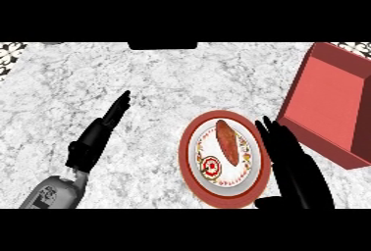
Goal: Pick the sweet potato from the plate and place it in the cardboard box
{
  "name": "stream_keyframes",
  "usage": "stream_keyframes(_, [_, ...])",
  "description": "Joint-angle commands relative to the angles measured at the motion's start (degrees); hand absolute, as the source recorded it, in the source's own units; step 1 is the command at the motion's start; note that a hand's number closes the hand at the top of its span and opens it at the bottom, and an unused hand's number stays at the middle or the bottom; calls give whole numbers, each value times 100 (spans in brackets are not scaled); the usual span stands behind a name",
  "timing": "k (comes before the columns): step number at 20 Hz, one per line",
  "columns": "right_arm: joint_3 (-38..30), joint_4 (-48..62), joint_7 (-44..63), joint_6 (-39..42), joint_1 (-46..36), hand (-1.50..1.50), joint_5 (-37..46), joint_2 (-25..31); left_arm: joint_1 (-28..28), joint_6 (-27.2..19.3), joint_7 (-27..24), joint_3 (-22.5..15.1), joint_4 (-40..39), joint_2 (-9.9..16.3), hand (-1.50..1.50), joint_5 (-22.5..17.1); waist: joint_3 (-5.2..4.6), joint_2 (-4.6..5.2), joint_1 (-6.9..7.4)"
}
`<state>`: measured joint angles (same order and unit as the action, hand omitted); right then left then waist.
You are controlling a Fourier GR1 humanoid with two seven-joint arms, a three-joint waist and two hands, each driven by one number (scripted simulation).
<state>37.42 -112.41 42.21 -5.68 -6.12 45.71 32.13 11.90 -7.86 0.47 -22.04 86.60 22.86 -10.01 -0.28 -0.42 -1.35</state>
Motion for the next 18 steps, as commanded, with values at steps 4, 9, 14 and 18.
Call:
stream_keyframes(4, [26,-1052,2199,2257,-856,-150,-835,-835,286,48,211,-3,-22,-236,0,104,15,36,156])
stream_keyframes(9, [-207,-449,2372,2379,-1032,-150,-1044,-1559,271,155,39,36,-264,-493,0,310,24,44,146])
stream_keyframes(14, [-286,493,2004,2023,-1284,-150,-604,-2229,134,431,118,369,-93,-308,0,346,27,42,166])
stream_keyframes(18, [-345,970,1897,2271,-1390,-150,-426,-2253,542,594,187,562,-426,-482,0,322,26,47,135])
